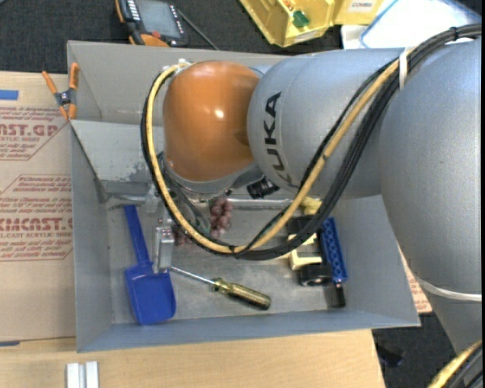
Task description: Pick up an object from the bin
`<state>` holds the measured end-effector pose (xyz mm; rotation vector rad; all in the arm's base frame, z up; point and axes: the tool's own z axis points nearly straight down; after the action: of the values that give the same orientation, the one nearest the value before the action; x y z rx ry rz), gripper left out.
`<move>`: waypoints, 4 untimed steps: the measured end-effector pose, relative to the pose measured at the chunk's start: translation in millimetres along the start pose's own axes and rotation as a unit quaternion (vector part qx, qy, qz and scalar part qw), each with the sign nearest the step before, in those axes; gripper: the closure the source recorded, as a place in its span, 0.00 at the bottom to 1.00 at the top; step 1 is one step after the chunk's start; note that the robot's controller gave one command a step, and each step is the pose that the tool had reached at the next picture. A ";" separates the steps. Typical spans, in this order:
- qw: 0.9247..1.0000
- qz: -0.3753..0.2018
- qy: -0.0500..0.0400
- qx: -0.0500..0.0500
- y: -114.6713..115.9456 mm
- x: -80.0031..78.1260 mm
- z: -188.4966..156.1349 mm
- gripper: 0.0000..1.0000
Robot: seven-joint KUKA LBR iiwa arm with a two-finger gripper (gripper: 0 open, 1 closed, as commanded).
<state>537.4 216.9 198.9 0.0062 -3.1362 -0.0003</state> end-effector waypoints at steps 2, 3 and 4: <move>1.000 -0.015 0.001 0.002 -71.7 -13.6 82.5 0.00; 1.000 -0.012 -0.008 -0.004 -89.1 5.1 81.6 0.00; 0.999 -0.033 -0.005 -0.002 -93.5 -9.9 92.8 0.00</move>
Offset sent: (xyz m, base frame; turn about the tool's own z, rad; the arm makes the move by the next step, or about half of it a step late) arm 0.0148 -0.0669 -0.0773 -0.0343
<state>547.2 123.4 106.0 0.1100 -3.1438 -0.0057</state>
